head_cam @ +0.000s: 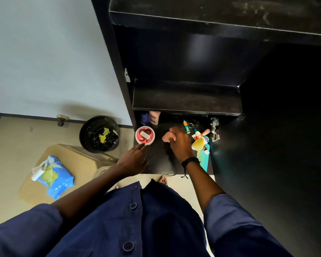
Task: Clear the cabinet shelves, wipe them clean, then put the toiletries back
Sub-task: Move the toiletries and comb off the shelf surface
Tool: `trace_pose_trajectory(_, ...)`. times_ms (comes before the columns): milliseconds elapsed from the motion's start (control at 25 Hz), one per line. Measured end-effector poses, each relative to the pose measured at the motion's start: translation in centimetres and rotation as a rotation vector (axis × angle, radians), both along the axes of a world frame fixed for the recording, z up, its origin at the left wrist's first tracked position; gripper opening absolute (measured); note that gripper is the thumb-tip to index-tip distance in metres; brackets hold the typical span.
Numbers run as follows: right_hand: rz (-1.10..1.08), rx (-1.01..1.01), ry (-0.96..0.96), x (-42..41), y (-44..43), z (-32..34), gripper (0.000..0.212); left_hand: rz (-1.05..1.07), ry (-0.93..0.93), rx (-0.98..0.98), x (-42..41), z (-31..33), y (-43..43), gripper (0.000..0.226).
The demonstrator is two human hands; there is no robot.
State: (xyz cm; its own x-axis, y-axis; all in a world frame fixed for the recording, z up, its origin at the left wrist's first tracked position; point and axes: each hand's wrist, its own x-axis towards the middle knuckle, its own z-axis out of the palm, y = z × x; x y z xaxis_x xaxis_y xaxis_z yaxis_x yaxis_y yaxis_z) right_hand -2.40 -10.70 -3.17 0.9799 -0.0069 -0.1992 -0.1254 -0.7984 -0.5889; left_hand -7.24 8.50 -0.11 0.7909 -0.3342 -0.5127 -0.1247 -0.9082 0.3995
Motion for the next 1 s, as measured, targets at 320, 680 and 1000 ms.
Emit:
trace_pose_trajectory(320,0.240,-0.075,-0.022,4.9,5.4,-1.7,0.024,0.109,-0.017,0.070,-0.4,0.2,3.3,0.068)
trace_pose_trajectory(680,0.209,-0.043,-0.080,4.1,3.3,-0.7,0.031,0.093,-0.021,0.054,-0.3,0.0,2.6,0.068)
trace_pose_trajectory(1000,-0.162,-0.433,-0.043,-0.5,-6.0,-1.1,0.041,-0.017,-0.006,0.017,0.1,-0.6,0.1,0.072)
